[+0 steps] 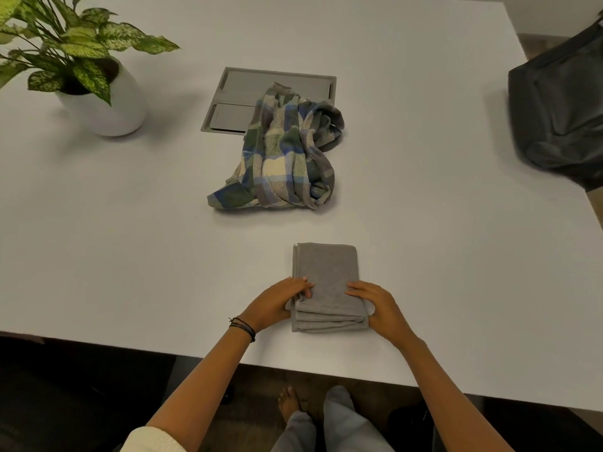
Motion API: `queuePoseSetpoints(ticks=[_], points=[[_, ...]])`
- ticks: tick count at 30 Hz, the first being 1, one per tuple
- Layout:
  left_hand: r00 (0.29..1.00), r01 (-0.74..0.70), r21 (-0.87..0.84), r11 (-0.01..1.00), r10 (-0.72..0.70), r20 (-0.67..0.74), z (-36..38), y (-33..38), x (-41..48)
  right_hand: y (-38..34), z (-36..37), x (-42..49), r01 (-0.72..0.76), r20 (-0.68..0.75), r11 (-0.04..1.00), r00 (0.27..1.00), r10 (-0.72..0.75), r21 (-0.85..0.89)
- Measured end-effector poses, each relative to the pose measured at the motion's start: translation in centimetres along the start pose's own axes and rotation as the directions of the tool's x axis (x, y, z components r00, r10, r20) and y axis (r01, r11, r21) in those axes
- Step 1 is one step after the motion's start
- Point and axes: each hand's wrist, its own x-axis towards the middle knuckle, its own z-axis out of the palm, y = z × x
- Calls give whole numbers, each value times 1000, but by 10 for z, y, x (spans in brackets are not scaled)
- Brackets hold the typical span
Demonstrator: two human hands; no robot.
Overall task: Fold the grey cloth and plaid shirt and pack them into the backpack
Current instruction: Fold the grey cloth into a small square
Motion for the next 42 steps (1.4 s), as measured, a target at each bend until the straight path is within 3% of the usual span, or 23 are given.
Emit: queuePoseSetpoints(ticks=[6, 10, 15, 22, 26, 35, 42], points=[[992, 108, -155, 982, -116, -42, -5, -10, -1, -6, -12, 4, -90, 33, 995, 996, 88, 50], [975, 195, -246, 949, -216, -61, -17, -5, 7, -20, -19, 17, -226, 70, 964, 973, 218, 142], [948, 260, -269, 927, -298, -111, -22, 4, 21, -23, -14, 30, -314, 1, 913, 946, 325, 259], [878, 400, -131, 907, -420, -230, -21, 13, 43, -22, -3, 43, -405, -147, 884, 884, 444, 235], [827, 469, -161, 868, -496, -266, -18, 15, 50, -32, -1, 51, -462, -209, 871, 846, 490, 169], [760, 579, -128, 805, -590, -272, -18, 12, 64, -32, 4, 70, -611, -248, 791, 760, 601, 46], [697, 643, -71, 763, -621, -360, -14, 18, 71, -34, 5, 73, -658, -288, 753, 721, 631, 3]])
